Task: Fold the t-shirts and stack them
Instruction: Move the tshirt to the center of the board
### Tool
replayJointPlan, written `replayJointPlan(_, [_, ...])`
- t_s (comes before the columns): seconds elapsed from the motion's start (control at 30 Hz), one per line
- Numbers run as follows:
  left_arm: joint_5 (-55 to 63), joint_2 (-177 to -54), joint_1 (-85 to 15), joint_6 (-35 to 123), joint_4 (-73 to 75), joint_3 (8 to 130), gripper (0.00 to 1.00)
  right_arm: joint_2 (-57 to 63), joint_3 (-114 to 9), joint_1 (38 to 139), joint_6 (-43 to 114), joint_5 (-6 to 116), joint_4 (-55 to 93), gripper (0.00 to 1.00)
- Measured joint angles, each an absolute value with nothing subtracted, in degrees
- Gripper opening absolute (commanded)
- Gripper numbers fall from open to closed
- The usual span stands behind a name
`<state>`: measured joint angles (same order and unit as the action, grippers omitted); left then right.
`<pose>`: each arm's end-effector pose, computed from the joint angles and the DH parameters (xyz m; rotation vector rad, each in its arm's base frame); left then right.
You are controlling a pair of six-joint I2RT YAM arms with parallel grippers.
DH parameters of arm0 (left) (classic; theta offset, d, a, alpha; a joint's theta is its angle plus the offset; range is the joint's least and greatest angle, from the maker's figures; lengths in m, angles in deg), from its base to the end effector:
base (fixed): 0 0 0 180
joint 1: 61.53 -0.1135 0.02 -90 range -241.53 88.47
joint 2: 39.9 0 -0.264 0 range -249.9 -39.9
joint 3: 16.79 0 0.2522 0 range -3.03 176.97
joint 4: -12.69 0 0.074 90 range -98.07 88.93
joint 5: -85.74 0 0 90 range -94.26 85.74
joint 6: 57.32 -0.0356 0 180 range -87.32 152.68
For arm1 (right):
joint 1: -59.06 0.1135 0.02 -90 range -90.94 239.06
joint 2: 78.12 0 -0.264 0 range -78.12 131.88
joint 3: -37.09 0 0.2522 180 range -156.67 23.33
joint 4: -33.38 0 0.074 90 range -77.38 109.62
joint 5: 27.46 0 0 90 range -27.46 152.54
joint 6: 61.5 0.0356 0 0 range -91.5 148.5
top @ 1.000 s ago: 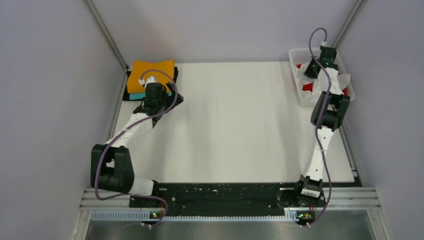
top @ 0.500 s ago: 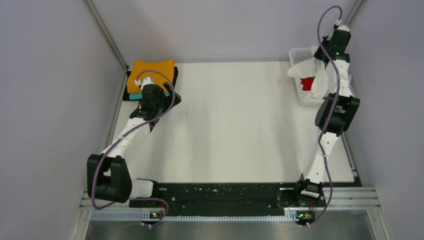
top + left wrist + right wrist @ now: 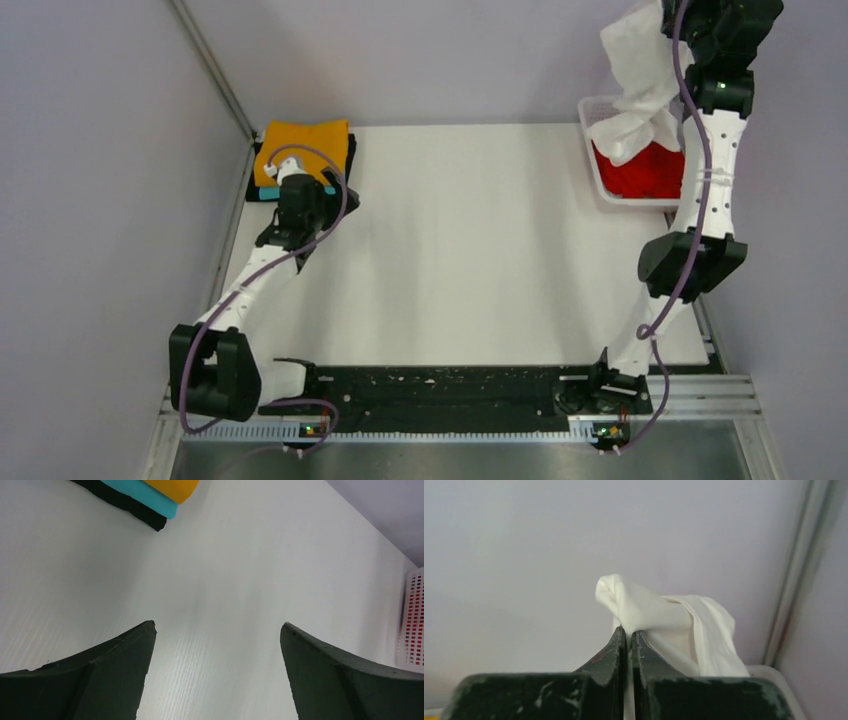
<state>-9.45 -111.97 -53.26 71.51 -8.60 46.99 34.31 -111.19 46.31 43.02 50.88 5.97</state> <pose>0.2810 -0.0376 0.2743 -0.6096 2.0203 -0.4031 0.4238 -0.0885 0.5212 0.1712 1.4184 0.1703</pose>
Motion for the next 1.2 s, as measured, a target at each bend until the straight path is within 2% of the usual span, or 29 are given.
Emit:
replayJointPlan(0.33, [-11.7,-109.2,-53.3,70.2,-8.1,46.0,0.99,29.0,-111.8,59.3,48.0,35.7,7.1,0.00])
replayJointPlan(0.53, [-13.4,-106.8,-53.3,69.3,-8.9,44.9,0.99,28.7,-112.6,71.8,50.6,19.1,9.0,0.00])
replayJointPlan(0.63, [-14.6,-104.2,-53.5,68.7,-9.6,44.2,0.99,28.6,-112.2,73.9,50.9,12.2,9.6,0.00])
replayJointPlan(0.73, [-16.5,-101.3,-53.8,68.4,-11.1,44.0,0.99,26.2,-106.6,73.3,47.2,8.4,8.5,0.00])
replayJointPlan(0.77, [-17.2,-100.5,-53.9,68.3,-11.7,44.0,0.99,24.7,-102.8,72.8,45.0,8.3,7.4,0.05])
replayJointPlan(0.83, [-18.4,-99.1,-54.1,68.0,-12.8,44.0,0.99,20.9,-92.3,71.1,41.0,8.9,5.7,0.40])
replayJointPlan(0.87, [-18.9,-98.7,-54.2,67.9,-13.1,44.0,0.99,19.3,-86.8,70.1,39.4,9.6,4.8,0.53])
replayJointPlan(0.97, [-19.9,-98.3,-54.5,67.5,-14.0,43.9,0.99,16.9,-70.8,66.6,36.0,15.7,3.3,0.77])
replayJointPlan(1.0, [-20.0,-98.6,-54.6,67.4,-14.7,43.9,0.99,17.0,-65.1,65.5,34.9,20.1,2.5,0.82])
replayJointPlan(1.07, [-20.0,-99.5,-54.7,67.3,-15.3,43.9,0.99,18.2,-58.0,64.1,34.7,27.0,0.3,0.86])
replayJointPlan(1.2, [-17.6,-104.8,-55.1,67.0,-17.1,44.4,0.99,19.4,-49.3,63.6,35.2,38.6,-3.9,0.89])
